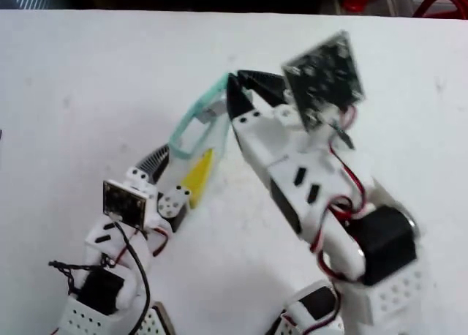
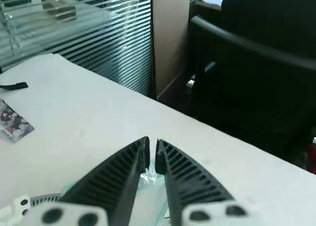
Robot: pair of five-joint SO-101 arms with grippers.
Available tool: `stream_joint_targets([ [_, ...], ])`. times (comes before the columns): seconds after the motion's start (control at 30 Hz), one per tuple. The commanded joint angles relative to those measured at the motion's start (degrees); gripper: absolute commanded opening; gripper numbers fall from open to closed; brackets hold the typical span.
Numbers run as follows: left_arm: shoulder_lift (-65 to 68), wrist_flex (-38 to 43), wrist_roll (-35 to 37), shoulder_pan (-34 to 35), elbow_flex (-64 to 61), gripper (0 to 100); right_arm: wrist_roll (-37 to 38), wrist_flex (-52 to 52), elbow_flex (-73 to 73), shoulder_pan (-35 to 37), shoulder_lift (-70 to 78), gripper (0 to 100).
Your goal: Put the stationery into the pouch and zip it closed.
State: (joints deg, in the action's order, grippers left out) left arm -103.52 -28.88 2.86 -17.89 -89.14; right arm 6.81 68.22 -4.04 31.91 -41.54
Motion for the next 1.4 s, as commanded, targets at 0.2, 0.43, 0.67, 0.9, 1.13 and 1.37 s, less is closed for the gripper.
stream_joint_targets([
  [0.2,-0.2,0.6,0.3,-0.2,2.3,21,0.1,-6.4,12.9,3.3,-1.3,1.7],
  [0.43,-0.2,0.6,0.3,0.0,2.3,21,0.2,-15.1,16.0,8.0,2.3,1.7],
  [0.67,-0.2,0.6,0.3,-0.1,2.2,21,0.1,-5.3,-1.3,7.9,9.0,1.7],
  [0.9,-0.2,0.6,0.3,-0.3,2.2,21,0.1,-6.3,2.0,7.9,13.8,1.7],
  [1.13,-0.2,0.6,0.3,0.1,2.3,21,0.1,-1.5,-6.6,7.3,16.0,1.8],
  [1.37,-0.2,0.9,0.3,0.1,2.3,21,0.1,8.1,-17.1,1.5,3.9,1.8],
])
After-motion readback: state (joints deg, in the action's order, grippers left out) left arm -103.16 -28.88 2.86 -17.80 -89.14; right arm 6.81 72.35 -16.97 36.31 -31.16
